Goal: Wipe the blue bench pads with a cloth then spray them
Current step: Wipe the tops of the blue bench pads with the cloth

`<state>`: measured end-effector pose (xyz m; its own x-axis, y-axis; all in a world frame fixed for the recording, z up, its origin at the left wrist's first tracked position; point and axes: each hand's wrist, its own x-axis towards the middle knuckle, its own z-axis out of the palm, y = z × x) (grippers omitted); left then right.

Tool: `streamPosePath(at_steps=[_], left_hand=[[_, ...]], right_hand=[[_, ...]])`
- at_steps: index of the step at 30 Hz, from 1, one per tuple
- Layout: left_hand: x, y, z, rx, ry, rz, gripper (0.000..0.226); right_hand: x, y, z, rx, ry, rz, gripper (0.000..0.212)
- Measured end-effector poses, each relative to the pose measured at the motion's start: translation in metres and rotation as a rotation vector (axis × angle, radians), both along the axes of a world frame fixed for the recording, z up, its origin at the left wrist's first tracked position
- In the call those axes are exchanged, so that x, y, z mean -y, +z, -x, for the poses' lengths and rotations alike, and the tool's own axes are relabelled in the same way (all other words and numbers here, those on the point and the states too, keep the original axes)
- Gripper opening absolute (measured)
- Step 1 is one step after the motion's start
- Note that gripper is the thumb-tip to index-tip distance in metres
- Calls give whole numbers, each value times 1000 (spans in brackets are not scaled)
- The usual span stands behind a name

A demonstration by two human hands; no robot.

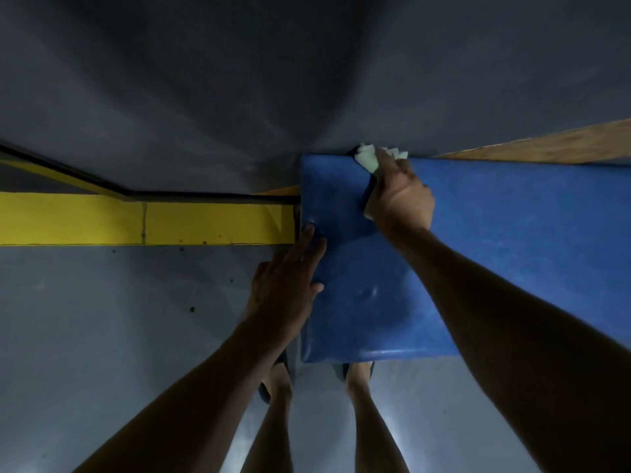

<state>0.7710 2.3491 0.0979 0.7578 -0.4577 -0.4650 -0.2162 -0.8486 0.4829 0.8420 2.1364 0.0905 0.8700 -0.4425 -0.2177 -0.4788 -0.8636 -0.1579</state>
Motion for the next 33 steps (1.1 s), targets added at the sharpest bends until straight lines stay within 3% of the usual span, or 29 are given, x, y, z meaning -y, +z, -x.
streamPosePath(at_steps=[2, 5, 9, 11, 13, 15, 16, 18, 22, 25, 27, 29, 33], left_hand=[[2, -1, 2, 14, 10, 10, 76], [2, -1, 2, 40, 25, 27, 76], [3, 0, 0, 19, 9, 17, 73], [5, -1, 1, 4, 26, 29, 73], [7, -3, 5, 6, 46, 45, 73], [7, -4, 6, 12, 65, 63, 73], [7, -5, 7, 16, 72, 75, 73], [6, -9, 8, 29, 77, 96, 72], [8, -9, 11, 77, 99, 104, 64], [8, -9, 11, 76, 102, 104, 74], [7, -10, 12, 54, 94, 83, 72], [7, -12, 13, 42, 109, 74, 72], [12, -15, 17, 40, 126, 74, 74]], right_hand=[[-22, 2, 13, 13, 39, -52, 61], [-37, 3, 51, 50, 390, -120, 55], [34, 6, 79, 26, 829, 22, 58], [75, 11, 82, -95, 705, 85, 65], [97, 11, 87, -40, 291, 103, 61], [81, 6, 81, 11, -173, 65, 57], [62, 3, 77, 13, -303, 35, 58], [14, -1, 75, 70, -337, -51, 62], [-59, -8, 108, 133, 262, -148, 59], [-28, -4, 116, 125, 622, -72, 58], [20, -5, 115, 95, 728, -20, 63], [70, -2, 118, 8, 511, 1, 63], [83, 1, 126, 38, -207, 37, 61]])
